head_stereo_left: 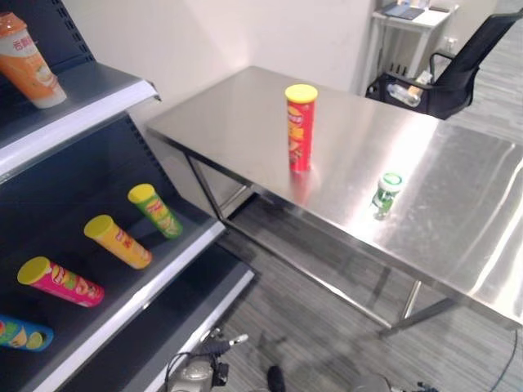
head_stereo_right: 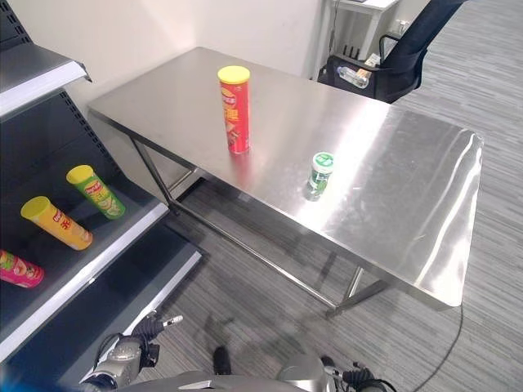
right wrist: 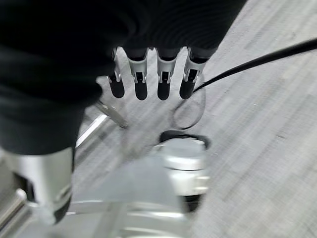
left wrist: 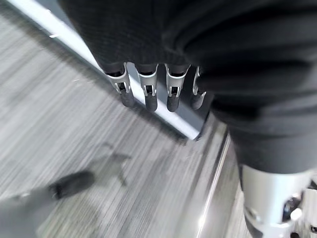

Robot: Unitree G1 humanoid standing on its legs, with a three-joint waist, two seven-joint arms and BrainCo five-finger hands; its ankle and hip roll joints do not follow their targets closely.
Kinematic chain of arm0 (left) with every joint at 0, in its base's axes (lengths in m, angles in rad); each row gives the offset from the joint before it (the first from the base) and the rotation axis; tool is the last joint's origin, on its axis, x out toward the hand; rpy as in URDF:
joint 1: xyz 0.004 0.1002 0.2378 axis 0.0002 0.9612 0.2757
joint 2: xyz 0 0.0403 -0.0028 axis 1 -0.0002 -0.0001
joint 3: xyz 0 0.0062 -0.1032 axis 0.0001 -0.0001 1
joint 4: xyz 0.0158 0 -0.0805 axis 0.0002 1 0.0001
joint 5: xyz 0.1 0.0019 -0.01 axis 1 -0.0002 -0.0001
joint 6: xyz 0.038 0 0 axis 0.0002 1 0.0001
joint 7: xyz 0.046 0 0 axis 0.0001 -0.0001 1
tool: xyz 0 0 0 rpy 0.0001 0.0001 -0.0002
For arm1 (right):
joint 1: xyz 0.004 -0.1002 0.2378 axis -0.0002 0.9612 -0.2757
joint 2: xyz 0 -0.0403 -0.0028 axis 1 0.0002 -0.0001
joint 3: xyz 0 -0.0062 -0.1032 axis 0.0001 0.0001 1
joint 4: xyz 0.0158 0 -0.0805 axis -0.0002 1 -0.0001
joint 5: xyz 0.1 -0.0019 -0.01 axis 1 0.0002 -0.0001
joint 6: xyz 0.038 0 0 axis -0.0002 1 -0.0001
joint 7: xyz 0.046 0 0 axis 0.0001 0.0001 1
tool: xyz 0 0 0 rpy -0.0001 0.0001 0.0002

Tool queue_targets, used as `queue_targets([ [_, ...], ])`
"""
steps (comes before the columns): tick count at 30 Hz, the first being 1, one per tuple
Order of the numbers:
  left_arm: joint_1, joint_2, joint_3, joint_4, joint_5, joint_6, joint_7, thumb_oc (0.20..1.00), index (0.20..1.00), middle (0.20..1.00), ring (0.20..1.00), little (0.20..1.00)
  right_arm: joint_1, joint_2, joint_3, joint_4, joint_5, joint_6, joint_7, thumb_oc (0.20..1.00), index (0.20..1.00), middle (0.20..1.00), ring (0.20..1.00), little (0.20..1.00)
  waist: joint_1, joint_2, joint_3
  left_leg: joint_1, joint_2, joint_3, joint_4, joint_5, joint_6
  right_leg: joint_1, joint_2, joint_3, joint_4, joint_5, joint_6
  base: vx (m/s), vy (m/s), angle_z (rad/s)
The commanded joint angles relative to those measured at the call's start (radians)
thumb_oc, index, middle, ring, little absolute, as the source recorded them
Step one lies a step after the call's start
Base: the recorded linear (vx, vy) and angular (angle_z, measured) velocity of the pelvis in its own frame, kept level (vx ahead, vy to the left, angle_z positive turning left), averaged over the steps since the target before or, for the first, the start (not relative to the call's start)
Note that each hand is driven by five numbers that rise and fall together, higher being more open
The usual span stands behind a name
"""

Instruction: Put the goods on the table back onto the shelves and tidy them up.

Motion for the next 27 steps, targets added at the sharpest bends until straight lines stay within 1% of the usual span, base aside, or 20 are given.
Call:
queue_targets([
  [1, 0.006, 0.031, 0.045, -0.012, 0.046, -0.028, -0.004, 1.000, 1.000, 1.000, 1.000, 1.000, -0.013, -0.131, -0.055, 0.028, 0.087, -0.022, -0.042, 1.000, 1.000, 1.000, 1.000, 1.000, -0.017, 0.009, -0.006, 0.011, 0.099, -0.044, 0.012, -0.048, -0.134, -0.013, 0.131, 0.089, -0.072, -0.026, -0.003, 0.04, 0.149, -0.13],
  [2, -0.001, 0.039, 0.049, -0.010, 0.051, -0.027, -0.004, 1.000, 1.000, 1.000, 1.000, 1.000, 0.008, -0.157, -0.106, 0.036, 0.119, -0.024, -0.045, 1.000, 1.000, 1.000, 1.000, 1.000, -0.027, 0.004, -0.002, 0.015, 0.094, -0.042, 0.012, -0.052, -0.132, -0.029, 0.164, 0.095, -0.092, -0.034, -0.005, 0.03, 0.085, -0.06],
  [3, -0.001, 0.039, 0.049, -0.010, 0.051, -0.027, -0.004, 1.000, 1.000, 1.000, 1.000, 1.000, 0.008, -0.157, -0.106, 0.036, 0.119, -0.024, -0.045, 1.000, 1.000, 1.000, 1.000, 1.000, -0.027, 0.004, -0.001, 0.015, 0.094, -0.042, 0.012, -0.052, -0.132, -0.029, 0.164, 0.095, -0.092, -0.034, -0.005, 0.05, 0.083, -0.04],
  [4, -0.006, 0.049, 0.061, -0.009, 0.051, -0.025, -0.012, 1.000, 1.000, 1.000, 1.000, 1.000, 0.047, -0.214, -0.210, 0.056, 0.185, -0.032, -0.056, 1.000, 1.000, 1.000, 1.000, 1.000, -0.044, -0.010, 0.000, 0.021, 0.079, -0.043, 0.012, -0.064, -0.126, -0.042, 0.200, 0.091, -0.168, -0.029, 0.002, 0.05, 0.043, 0.01],
  [5, -0.006, 0.047, 0.060, -0.008, 0.051, -0.026, -0.012, 1.000, 1.000, 1.000, 1.000, 1.000, 0.048, -0.215, -0.211, 0.055, 0.186, -0.032, -0.055, 1.000, 1.000, 1.000, 1.000, 1.000, -0.044, -0.008, 0.002, 0.024, 0.080, -0.044, 0.012, -0.065, -0.126, -0.037, 0.201, 0.090, -0.172, -0.028, 0.001, 0.12, 0.092, 0.05],
  [6, -0.031, 0.043, 0.051, 0.006, 0.070, -0.023, -0.009, 1.000, 1.000, 1.000, 1.000, 1.000, 0.077, -0.290, -0.321, 0.095, 0.249, -0.037, -0.078, 1.000, 1.000, 1.000, 1.000, 1.000, -0.062, -0.020, 0.004, 0.027, 0.067, -0.048, 0.012, -0.073, -0.124, -0.022, 0.221, 0.099, -0.236, -0.029, 0.017, 0.10, 0.071, 0.06],
  [7, -0.033, 0.038, 0.045, 0.010, 0.069, -0.027, -0.008, 1.000, 1.000, 1.000, 1.000, 1.000, 0.095, -0.332, -0.382, 0.106, 0.297, -0.050, -0.099, 1.000, 1.000, 1.000, 1.000, 1.000, -0.072, -0.031, 0.005, 0.029, 0.061, -0.053, 0.016, -0.074, -0.122, -0.020, 0.231, 0.122, -0.227, -0.027, 0.011, 0.13, 0.080, 0.11],
  [8, -0.039, 0.030, 0.050, 0.013, 0.070, -0.027, -0.009, 1.000, 1.000, 1.000, 1.000, 1.000, 0.118, -0.370, -0.438, 0.106, 0.332, -0.054, -0.099, 1.000, 1.000, 1.000, 1.000, 1.000, -0.075, -0.035, 0.002, 0.037, 0.057, -0.054, 0.014, -0.078, -0.123, -0.005, 0.233, 0.139, -0.243, -0.020, 0.013, 0.10, 0.036, 0.24],
  [12, -0.025, 0.007, 0.061, 0.030, 0.084, -0.035, 0.003, 1.000, 1.000, 1.000, 1.000, 1.000, 0.202, -0.558, -0.712, 0.007, 0.413, -0.106, -0.165, 1.000, 1.000, 1.000, 1.000, 1.000, -0.098, -0.044, -0.026, 0.048, 0.069, -0.040, 0.012, -0.091, -0.133, 0.022, 0.230, 0.135, -0.285, -0.006, 0.019, 0.10, -0.005, 0.16],
  [13, -0.020, 0.007, 0.067, 0.027, 0.086, -0.034, 0.005, 1.000, 1.000, 1.000, 1.000, 1.000, 0.213, -0.602, -0.764, -0.030, 0.415, -0.120, -0.188, 1.000, 1.000, 1.000, 1.000, 1.000, -0.101, -0.049, -0.032, 0.049, 0.072, -0.037, 0.012, -0.093, -0.136, 0.025, 0.229, 0.131, -0.288, -0.007, 0.021, 0.06, -0.010, -0.06],
  [14, -0.020, 0.004, 0.065, 0.027, 0.086, -0.034, 0.006, 1.000, 1.000, 1.000, 1.000, 1.000, 0.219, -0.602, -0.771, -0.034, 0.414, -0.118, -0.189, 1.000, 1.000, 1.000, 1.000, 1.000, -0.100, -0.046, -0.032, 0.049, 0.072, -0.038, 0.012, -0.093, -0.136, 0.026, 0.229, 0.130, -0.288, -0.008, 0.021, 0.08, -0.009, 0.00],
  [15, -0.006, -0.006, 0.070, 0.029, 0.097, -0.033, 0.010, 1.000, 1.000, 1.000, 1.000, 1.000, 0.260, -0.690, -0.898, -0.168, 0.431, -0.147, -0.196, 1.000, 1.000, 1.000, 1.000, 1.000, -0.111, -0.053, -0.043, 0.053, 0.077, -0.033, 0.012, -0.096, -0.142, 0.034, 0.228, 0.126, -0.290, -0.012, 0.023, 0.04, -0.012, -0.02],
  [16, -0.001, -0.008, 0.073, 0.028, 0.096, -0.033, 0.012, 1.000, 1.000, 1.000, 1.000, 1.000, 0.266, -0.707, -0.929, -0.235, 0.425, -0.172, -0.219, 1.000, 1.000, 1.000, 1.000, 1.000, -0.117, -0.059, -0.045, 0.049, 0.079, -0.028, 0.012, -0.087, -0.145, 0.029, 0.226, 0.127, -0.290, -0.002, 0.023, 0.06, -0.014, -0.02],
  [18, 0.016, -0.013, 0.082, 0.022, 0.097, -0.029, 0.013, 1.000, 1.000, 1.000, 1.000, 1.000, 0.282, -0.723, -0.973, -0.440, 0.404, -0.220, -0.224, 1.000, 1.000, 1.000, 1.000, 1.000, -0.124, -0.060, -0.053, 0.050, 0.084, -0.020, 0.012, -0.090, -0.150, 0.028, 0.225, 0.126, -0.290, -0.002, 0.026, 0.02, -0.005, -0.01],
  [20, 0.036, -0.011, 0.088, 0.017, 0.098, -0.029, 0.003, 1.000, 1.000, 1.000, 1.000, 1.000, 0.272, -0.805, -0.986, -0.598, 0.354, -0.243, -0.190, 1.000, 1.000, 1.000, 1.000, 1.000, -0.117, -0.064, -0.055, 0.060, 0.089, -0.014, 0.012, -0.096, -0.155, 0.036, 0.224, 0.125, -0.290, -0.007, 0.027, 0.03, -0.019, -0.04],
  [22, 0.057, -0.013, 0.085, 0.009, 0.103, -0.027, -0.014, 1.000, 1.000, 1.000, 1.000, 1.000, 0.230, -0.870, -0.950, -0.724, 0.313, -0.250, -0.157, 1.000, 1.000, 1.000, 1.000, 1.000, -0.108, -0.066, -0.061, 0.066, 0.093, -0.009, 0.012, -0.105, -0.157, 0.040, 0.222, 0.122, -0.290, -0.012, 0.028, 0.02, -0.007, -0.03],
  [23, 0.075, -0.016, 0.090, -0.013, 0.099, -0.025, -0.025, 1.000, 1.000, 1.000, 1.000, 1.000, 0.200, -0.904, -0.889, -0.906, 0.232, -0.250, -0.110, 1.000, 1.000, 1.000, 1.000, 1.000, -0.093, -0.066, -0.063, 0.073, 0.096, -0.005, 0.012, -0.106, -0.158, 0.045, 0.222, 0.119, -0.290, -0.014, 0.026, 0.03, -0.013, -0.01],
  [24, 0.077, -0.015, 0.093, -0.015, 0.100, -0.024, -0.025, 1.000, 1.000, 1.000, 1.000, 1.000, 0.194, -0.901, -0.883, -0.912, 0.227, -0.245, -0.112, 1.000, 1.000, 1.000, 1.000, 1.000, -0.096, -0.067, -0.063, 0.074, 0.097, -0.005, 0.012, -0.107, -0.158, 0.046, 0.223, 0.120, -0.290, -0.014, 0.026, 0.00, 0.000, 0.00],
  [25, 0.079, -0.016, 0.091, -0.019, 0.098, -0.027, -0.026, 1.000, 1.000, 1.000, 1.000, 1.000, 0.172, -0.917, -0.844, -0.984, 0.199, -0.261, -0.091, 1.000, 1.000, 1.000, 1.000, 1.000, -0.086, -0.068, -0.064, 0.077, 0.097, -0.005, 0.012, -0.107, -0.159, 0.049, 0.222, 0.118, -0.290, -0.016, 0.024, 0.00, 0.000, 0.00],
  [27, 0.093, -0.011, 0.100, -0.051, 0.099, -0.032, -0.033, 1.000, 1.000, 1.000, 1.000, 1.000, 0.136, -0.930, -0.768, -1.052, 0.115, -0.247, -0.054, 1.000, 1.000, 1.000, 1.000, 1.000, -0.073, -0.069, -0.066, 0.081, 0.101, -0.008, 0.012, -0.108, -0.162, 0.060, 0.222, 0.107, -0.290, -0.024, 0.021, 0.01, -0.027, 0.10],
])
